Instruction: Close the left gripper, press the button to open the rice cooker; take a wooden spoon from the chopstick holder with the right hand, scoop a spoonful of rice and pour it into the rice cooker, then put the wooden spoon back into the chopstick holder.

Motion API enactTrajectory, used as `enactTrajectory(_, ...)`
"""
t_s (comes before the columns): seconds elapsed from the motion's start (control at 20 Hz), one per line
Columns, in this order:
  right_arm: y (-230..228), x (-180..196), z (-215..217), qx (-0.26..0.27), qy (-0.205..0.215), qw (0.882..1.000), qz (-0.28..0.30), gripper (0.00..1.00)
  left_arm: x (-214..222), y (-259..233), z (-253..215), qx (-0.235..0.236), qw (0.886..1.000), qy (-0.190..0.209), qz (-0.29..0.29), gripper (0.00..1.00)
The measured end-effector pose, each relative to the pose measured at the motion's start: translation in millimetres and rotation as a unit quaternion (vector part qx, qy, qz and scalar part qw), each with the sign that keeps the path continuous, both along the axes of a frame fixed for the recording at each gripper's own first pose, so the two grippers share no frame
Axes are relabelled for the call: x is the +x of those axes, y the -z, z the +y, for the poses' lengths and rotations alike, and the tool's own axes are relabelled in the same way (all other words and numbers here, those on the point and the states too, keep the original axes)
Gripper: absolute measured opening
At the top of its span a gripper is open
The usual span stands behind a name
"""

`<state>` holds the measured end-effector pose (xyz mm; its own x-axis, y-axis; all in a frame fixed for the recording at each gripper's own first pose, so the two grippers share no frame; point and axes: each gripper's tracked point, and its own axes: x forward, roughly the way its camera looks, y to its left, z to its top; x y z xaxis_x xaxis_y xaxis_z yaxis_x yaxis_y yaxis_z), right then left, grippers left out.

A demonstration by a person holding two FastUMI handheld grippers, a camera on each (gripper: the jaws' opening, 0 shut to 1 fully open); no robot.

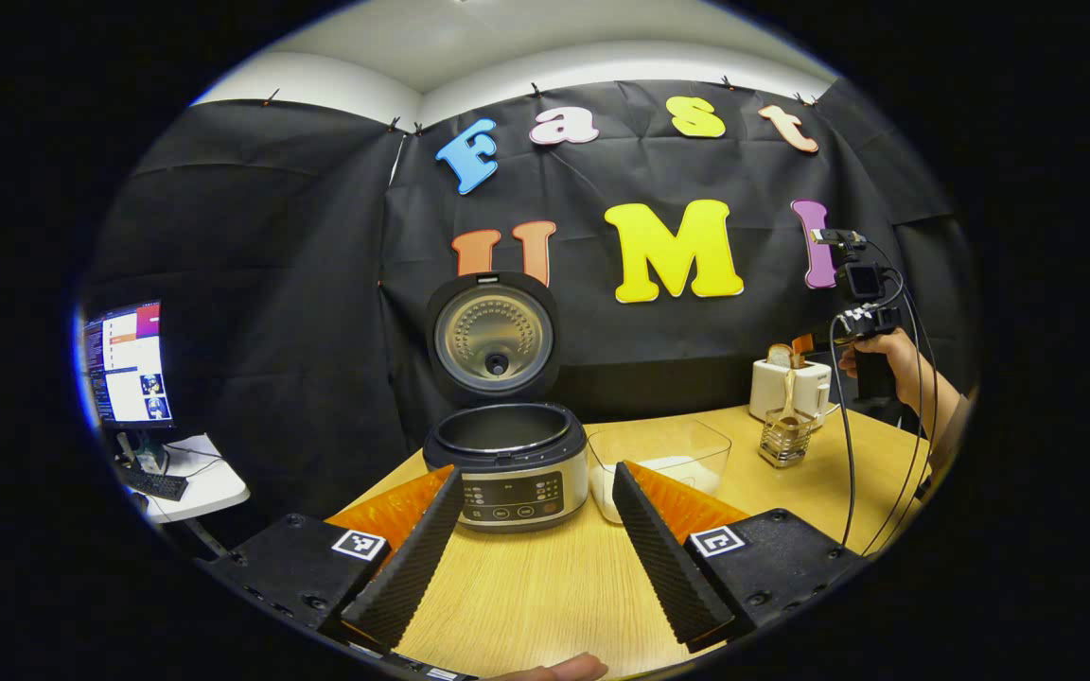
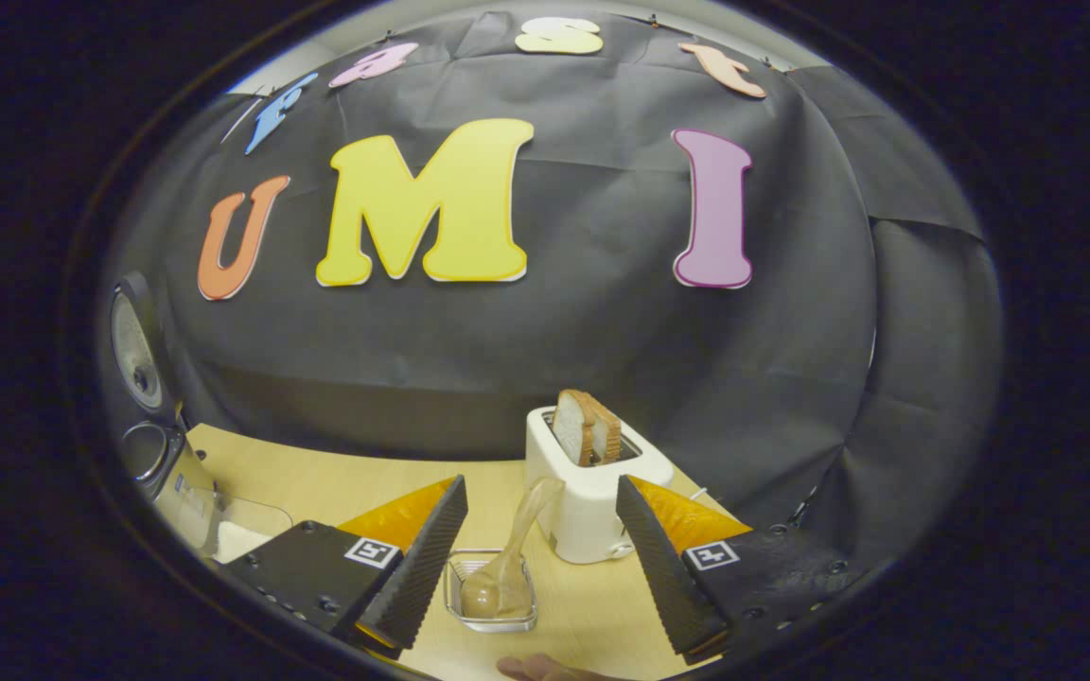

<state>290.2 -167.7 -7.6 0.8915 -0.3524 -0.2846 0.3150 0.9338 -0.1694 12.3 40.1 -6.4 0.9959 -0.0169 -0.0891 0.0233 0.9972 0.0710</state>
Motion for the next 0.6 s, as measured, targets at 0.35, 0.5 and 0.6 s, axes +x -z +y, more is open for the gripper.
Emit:
enactTrajectory(0.35,-24.5,-56.8,8.3,0.011,-0.030,0.999,-0.018,0.95,6.7,-31.9,13.9,-0.034,0.999,0.001,0.013,0.99)
enactTrajectory(0.5,-22.7,-81.8,32.1,0.018,-0.065,0.997,-0.025,0.93,17.5,-53.3,37.5,-0.067,0.998,-0.014,0.015,0.99)
enactTrajectory(0.6,-27.3,-99.7,40.0,-0.002,-0.073,0.997,-0.039,0.93,25.8,-73.1,58.3,-0.069,0.997,-0.034,0.007,0.99)
